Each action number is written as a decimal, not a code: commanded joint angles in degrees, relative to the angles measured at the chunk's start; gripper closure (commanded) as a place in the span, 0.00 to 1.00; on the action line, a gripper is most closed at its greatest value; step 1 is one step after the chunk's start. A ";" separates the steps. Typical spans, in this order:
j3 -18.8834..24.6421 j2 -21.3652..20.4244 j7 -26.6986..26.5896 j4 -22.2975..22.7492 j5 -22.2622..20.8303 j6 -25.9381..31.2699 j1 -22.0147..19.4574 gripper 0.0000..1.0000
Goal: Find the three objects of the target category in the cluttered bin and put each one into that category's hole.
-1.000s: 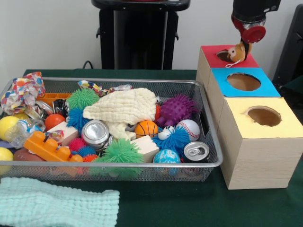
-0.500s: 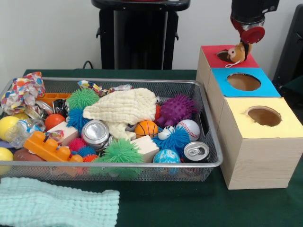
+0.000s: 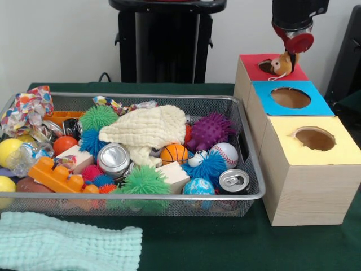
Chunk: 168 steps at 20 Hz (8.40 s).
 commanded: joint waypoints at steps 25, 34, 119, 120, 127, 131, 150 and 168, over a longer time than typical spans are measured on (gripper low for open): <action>2.65 21.04 2.45 -8.05 -17.23 -21.67 -10.99 1.00; 1.02 23.04 2.28 -12.03 -22.84 -20.41 -12.00 1.00; 1.04 18.18 6.61 -11.23 -29.72 -10.05 -12.95 1.00; 1.10 18.25 6.61 -11.16 -29.77 -10.21 -12.99 1.00; 2.00 17.49 6.16 -8.98 -29.61 -11.02 -13.87 1.00; 2.44 17.34 5.83 -8.15 -29.54 -11.29 -14.28 1.00; 0.01 9.40 5.40 -4.61 -31.06 -9.42 -12.44 1.00; 0.53 10.76 5.32 -1.52 -30.97 -13.59 -12.50 1.00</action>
